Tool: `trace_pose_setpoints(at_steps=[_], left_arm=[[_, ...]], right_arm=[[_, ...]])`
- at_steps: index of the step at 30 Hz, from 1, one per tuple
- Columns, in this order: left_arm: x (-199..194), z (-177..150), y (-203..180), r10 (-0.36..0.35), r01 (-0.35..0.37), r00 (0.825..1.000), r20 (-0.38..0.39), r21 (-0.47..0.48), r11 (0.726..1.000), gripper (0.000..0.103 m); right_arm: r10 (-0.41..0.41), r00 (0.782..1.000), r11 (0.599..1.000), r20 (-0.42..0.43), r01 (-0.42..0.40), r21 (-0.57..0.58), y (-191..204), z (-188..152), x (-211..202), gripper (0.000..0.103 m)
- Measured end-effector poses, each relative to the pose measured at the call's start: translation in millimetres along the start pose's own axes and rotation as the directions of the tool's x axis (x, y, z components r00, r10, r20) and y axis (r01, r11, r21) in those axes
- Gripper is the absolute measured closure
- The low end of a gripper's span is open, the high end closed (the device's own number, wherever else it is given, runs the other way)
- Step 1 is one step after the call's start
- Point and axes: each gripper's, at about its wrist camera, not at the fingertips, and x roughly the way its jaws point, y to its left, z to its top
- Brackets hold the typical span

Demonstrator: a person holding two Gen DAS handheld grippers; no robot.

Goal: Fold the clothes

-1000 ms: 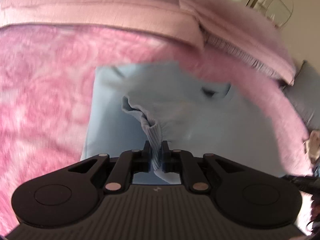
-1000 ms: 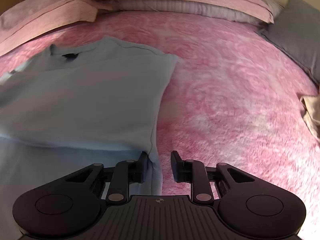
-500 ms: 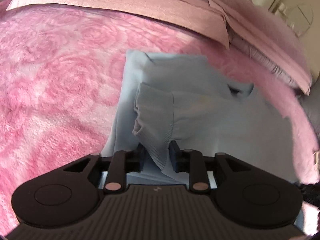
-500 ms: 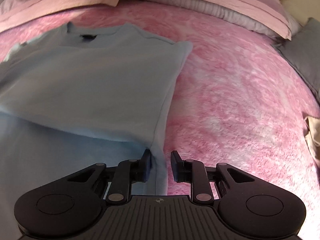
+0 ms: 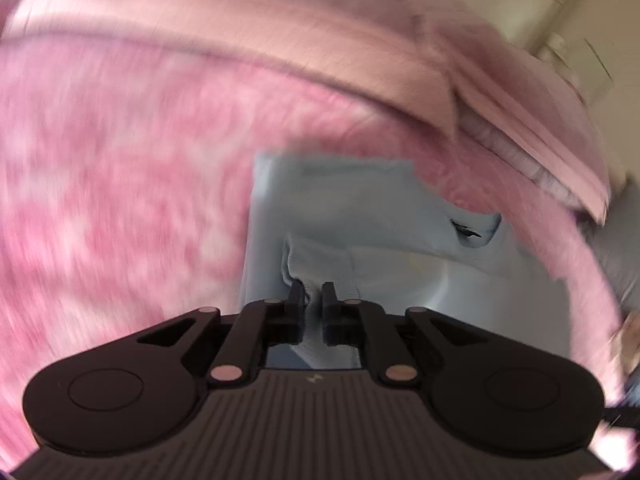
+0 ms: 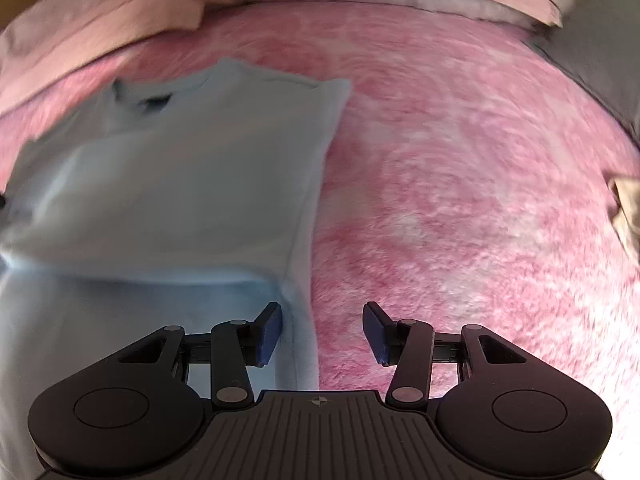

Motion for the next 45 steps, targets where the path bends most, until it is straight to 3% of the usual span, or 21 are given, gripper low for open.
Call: trace_pose_setpoints(at_steps=[4,6,9,10,14,16,20,23,25,27,29,31,34,38,41,45], left_arm=[[9.6,-10.9,-10.0,0.139,-0.122,0.986,-0.094,0.163,0.979,0.093],[4.1,-8.8,-13.0,0.190,-0.174,0.980,-0.066,0.191,0.966,0.091],[-11.1,4.3,-12.7,0.273,-0.272,0.962,0.004,0.115,0.955,0.093],[-11.1,6.7,-16.7,0.243,-0.241,0.970,0.004,0.119,0.963,0.092],[-11.0,16.4,-32.9,0.120,-0.119,0.993,0.002,0.137,0.983,0.093],[1.3,15.9,-45.8,0.080,-0.075,0.997,-0.018,0.194,0.978,0.093],[41.1,1.1,-51.7,0.122,-0.102,0.991,-0.053,0.289,0.952,0.093],[52.0,-7.0,-50.7,0.129,-0.121,0.992,0.000,0.346,0.930,0.088],[52.6,-5.2,-48.3,0.123,-0.116,0.992,0.000,0.349,0.930,0.088],[50.9,-1.6,-46.7,0.122,-0.112,0.993,-0.006,0.343,0.933,0.087],[43.2,2.8,-48.2,0.150,-0.146,0.989,0.017,0.344,0.927,0.088],[29.4,5.2,-49.7,0.153,-0.158,0.987,0.042,0.322,0.933,0.089],[5.9,-0.8,-54.0,0.105,-0.108,0.994,0.025,0.301,0.948,0.090],[-16.5,-37.2,-58.7,0.105,-0.083,0.993,-0.046,0.352,0.932,0.092],[-34.9,-66.7,-42.7,0.152,-0.114,0.983,-0.103,0.303,0.946,0.093],[-73.0,-102.0,-17.7,0.191,-0.144,0.969,-0.159,0.269,0.952,0.093]], right_arm=[[0.009,1.000,0.997,-0.014,-0.007,0.077,-11.0,8.4,-1.0,0.054],[0.008,1.000,0.997,-0.014,-0.007,0.080,-12.4,15.2,-2.4,0.054],[0.020,1.000,0.999,0.005,-0.020,0.049,-10.7,31.2,-10.9,0.054],[0.028,1.000,0.999,-0.007,-0.027,0.032,-9.7,38.7,-12.9,0.054],[0.063,0.995,0.997,0.075,-0.066,0.029,-6.8,62.2,-16.6,0.054],[0.083,0.992,0.997,0.096,-0.082,-0.008,1.4,77.3,-4.5,0.054],[0.100,0.980,0.983,0.171,-0.070,-0.172,32.9,104.6,27.6,0.055],[0.108,0.981,0.963,0.161,-0.063,-0.260,44.6,111.8,64.2,0.055],[0.044,0.994,0.957,0.102,-0.012,-0.291,39.0,107.6,94.5,0.054],[0.091,0.989,0.973,0.117,-0.063,-0.223,22.3,105.6,92.8,0.054],[0.076,0.991,0.980,0.115,-0.052,-0.193,15.6,104.1,79.0,0.054],[0.061,0.988,0.982,0.139,-0.034,-0.188,11.7,97.4,57.8,0.054],[0.135,0.980,0.979,0.149,-0.109,-0.171,10.2,75.2,24.1,0.054],[0.187,0.976,0.962,0.112,-0.158,-0.224,26.5,26.4,-6.0,0.054],[0.171,0.984,0.953,0.049,-0.152,-0.263,33.9,-19.7,-12.7,0.055],[0.055,0.998,0.953,-0.015,-0.057,-0.297,25.2,-80.1,-30.3,0.055]])
